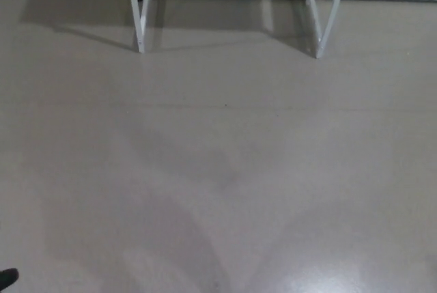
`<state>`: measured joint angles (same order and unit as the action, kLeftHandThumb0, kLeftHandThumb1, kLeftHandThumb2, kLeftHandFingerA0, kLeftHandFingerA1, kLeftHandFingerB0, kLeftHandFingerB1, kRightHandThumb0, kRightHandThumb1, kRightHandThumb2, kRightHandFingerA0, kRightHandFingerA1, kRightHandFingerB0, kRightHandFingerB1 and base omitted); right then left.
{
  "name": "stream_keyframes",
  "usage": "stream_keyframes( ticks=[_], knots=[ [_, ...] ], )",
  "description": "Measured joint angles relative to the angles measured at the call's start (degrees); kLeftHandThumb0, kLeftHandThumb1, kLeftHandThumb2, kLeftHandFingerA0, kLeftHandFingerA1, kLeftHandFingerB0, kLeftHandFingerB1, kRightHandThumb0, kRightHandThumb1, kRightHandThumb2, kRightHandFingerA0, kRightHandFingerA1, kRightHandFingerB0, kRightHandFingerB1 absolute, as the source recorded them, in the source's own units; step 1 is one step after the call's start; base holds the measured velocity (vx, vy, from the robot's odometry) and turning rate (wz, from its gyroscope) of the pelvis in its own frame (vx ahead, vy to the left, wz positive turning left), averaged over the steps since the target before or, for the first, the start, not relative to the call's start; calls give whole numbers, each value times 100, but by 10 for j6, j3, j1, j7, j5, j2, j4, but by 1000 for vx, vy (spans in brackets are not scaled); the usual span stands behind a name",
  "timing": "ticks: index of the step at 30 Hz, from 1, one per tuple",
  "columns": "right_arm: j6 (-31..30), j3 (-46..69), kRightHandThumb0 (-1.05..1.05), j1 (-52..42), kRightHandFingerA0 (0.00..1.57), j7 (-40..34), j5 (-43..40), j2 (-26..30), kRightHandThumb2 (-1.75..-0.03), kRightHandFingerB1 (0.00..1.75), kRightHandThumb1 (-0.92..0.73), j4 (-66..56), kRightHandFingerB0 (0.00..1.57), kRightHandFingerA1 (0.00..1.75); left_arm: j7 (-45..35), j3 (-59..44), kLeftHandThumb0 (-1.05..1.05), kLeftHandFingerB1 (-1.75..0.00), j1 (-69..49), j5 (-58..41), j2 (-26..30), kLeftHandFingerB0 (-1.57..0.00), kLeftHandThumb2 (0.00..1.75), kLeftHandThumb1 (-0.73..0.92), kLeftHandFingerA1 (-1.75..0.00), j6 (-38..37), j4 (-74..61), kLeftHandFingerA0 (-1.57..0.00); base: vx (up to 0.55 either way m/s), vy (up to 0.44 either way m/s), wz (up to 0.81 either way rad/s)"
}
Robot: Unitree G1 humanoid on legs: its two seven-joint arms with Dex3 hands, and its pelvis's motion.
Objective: The robot walk towards a table in front and click the button on the base of the boilling pot using its left middle finger
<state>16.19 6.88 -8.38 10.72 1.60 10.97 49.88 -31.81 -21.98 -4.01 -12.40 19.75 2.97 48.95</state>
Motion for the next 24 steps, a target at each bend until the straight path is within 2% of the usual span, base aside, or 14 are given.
stream_keyframes(
  ticks=[1,6,14,15,16,17,20,21,24],
  knots=[
    [0,0,-25,1,67,0,0,0,-58,41,-63,0,49,51,0,0,-12,-51,0,-1,1,-20,87,41,-59,0,0,-37,173,120,1],
    [1,0,-24,2,68,-1,0,0,-59,42,-63,0,49,52,1,3,-14,-51,-1,-1,2,-20,88,42,-59,0,2,-39,180,14,12],
    [2,1,-24,3,68,0,0,3,-59,42,-63,0,49,52,4,11,-13,-51,-1,-2,-1,-19,87,42,-58,0,1,-36,233,-154,18],
    [2,1,-33,5,64,-1,0,6,-73,50,-52,1,44,60,4,11,-14,-50,2,-2,-1,-18,87,41,-58,-1,1,-35,248,-141,-4],
    [2,2,-33,6,64,-1,0,7,-73,50,-52,1,44,60,4,11,-14,-50,1,-2,-2,-18,87,41,-58,-1,2,-35,242,-103,-5],
    [3,2,-33,7,63,-1,0,7,-73,50,-53,1,44,59,4,11,-16,-36,2,-2,-2,-31,57,61,-41,-1,3,-45,158,-107,2],
    [3,1,-34,5,63,-1,0,7,-73,50,-53,1,44,60,4,12,-17,-36,1,-2,-2,-32,57,60,-41,-2,4,-46,121,-55,-5],
    [3,1,-33,4,64,-1,0,7,-73,50,-53,1,44,60,4,12,-13,-51,1,-2,-2,-20,88,42,-58,-2,4,-36,114,17,-5],
    [4,0,-33,3,64,-1,1,7,-73,50,-53,3,44,60,4,12,-14,-51,0,-2,-2,-21,87,41,-59,-2,6,-38,135,84,-6]
  ],
)
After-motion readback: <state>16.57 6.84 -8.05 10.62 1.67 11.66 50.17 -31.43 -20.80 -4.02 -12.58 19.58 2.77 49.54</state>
